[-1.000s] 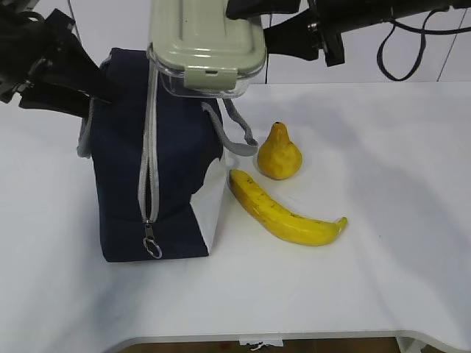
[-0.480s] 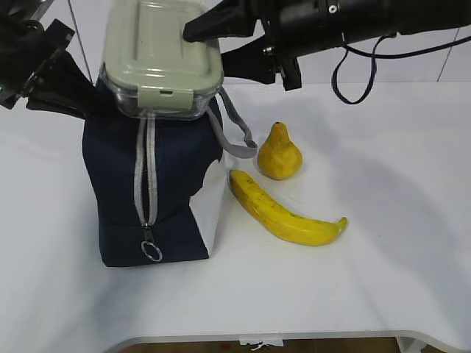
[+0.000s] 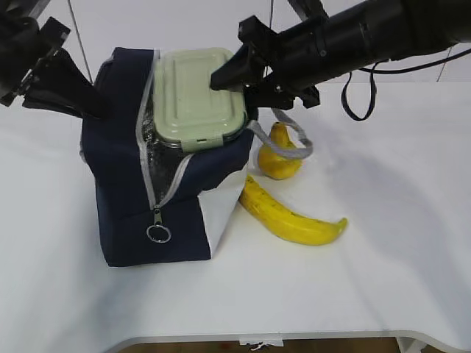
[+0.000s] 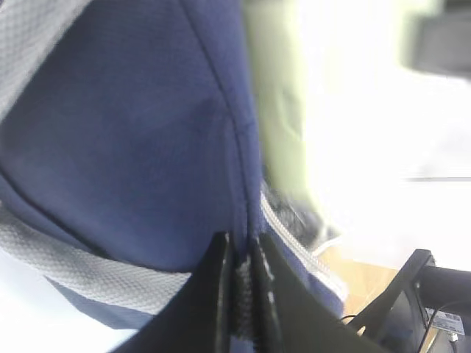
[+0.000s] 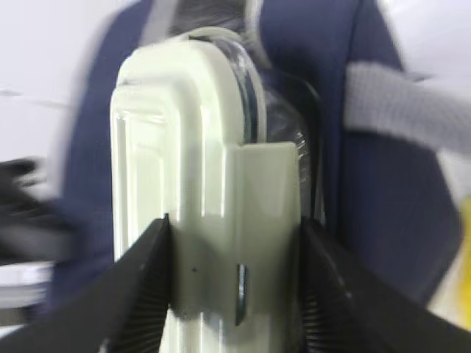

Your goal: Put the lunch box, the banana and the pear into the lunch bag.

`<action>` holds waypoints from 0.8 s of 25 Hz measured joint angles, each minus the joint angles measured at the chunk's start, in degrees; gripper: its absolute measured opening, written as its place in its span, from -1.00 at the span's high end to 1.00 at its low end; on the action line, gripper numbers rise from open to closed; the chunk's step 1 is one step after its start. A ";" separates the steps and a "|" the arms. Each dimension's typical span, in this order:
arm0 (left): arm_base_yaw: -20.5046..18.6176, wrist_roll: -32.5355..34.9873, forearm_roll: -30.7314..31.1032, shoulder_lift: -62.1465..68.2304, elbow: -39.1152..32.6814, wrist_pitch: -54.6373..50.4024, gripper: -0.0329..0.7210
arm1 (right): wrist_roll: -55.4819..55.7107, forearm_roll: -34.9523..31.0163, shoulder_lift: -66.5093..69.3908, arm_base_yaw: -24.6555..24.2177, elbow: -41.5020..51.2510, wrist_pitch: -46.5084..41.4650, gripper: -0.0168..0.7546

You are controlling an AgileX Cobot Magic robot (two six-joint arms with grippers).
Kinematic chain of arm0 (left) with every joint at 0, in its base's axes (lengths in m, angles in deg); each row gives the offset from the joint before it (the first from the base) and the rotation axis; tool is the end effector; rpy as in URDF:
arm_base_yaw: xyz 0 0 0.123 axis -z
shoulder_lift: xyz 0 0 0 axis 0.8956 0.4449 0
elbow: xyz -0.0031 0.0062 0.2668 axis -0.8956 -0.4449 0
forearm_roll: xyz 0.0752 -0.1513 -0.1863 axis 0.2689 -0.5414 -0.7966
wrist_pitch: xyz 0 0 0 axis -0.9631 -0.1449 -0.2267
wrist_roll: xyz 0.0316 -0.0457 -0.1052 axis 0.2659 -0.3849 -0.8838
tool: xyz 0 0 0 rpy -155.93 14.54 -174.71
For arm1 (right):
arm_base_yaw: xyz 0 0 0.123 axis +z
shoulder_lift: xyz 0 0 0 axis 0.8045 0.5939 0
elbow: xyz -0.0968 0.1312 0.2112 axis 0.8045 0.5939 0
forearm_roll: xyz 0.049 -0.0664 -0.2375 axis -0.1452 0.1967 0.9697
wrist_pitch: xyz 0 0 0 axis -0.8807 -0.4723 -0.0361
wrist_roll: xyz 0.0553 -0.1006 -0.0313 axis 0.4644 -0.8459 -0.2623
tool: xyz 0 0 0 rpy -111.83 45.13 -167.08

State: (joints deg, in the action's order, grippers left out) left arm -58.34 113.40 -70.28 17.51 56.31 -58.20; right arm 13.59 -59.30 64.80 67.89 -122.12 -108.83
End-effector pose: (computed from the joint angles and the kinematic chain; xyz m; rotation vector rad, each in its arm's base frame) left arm 0.3375 -0.1139 0.2582 0.3835 2.6403 -1.0774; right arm 0.3972 0.1861 0.2447 -0.1541 2.3513 1.2376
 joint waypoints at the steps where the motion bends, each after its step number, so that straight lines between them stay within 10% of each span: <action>1: 0.00 0.10 0.00 -0.33 0.00 -0.06 0.87 | 0.00 1.59 0.04 -0.13 0.00 0.95 -0.02; 20: 0.00 2.27 -2.81 -0.71 0.00 -0.63 0.87 | -0.27 -2.05 6.36 7.46 -0.39 6.25 -0.02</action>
State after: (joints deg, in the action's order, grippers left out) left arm -58.34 115.66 -73.08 16.80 56.31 -58.83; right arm 13.32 -61.35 71.16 75.35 -122.51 -102.58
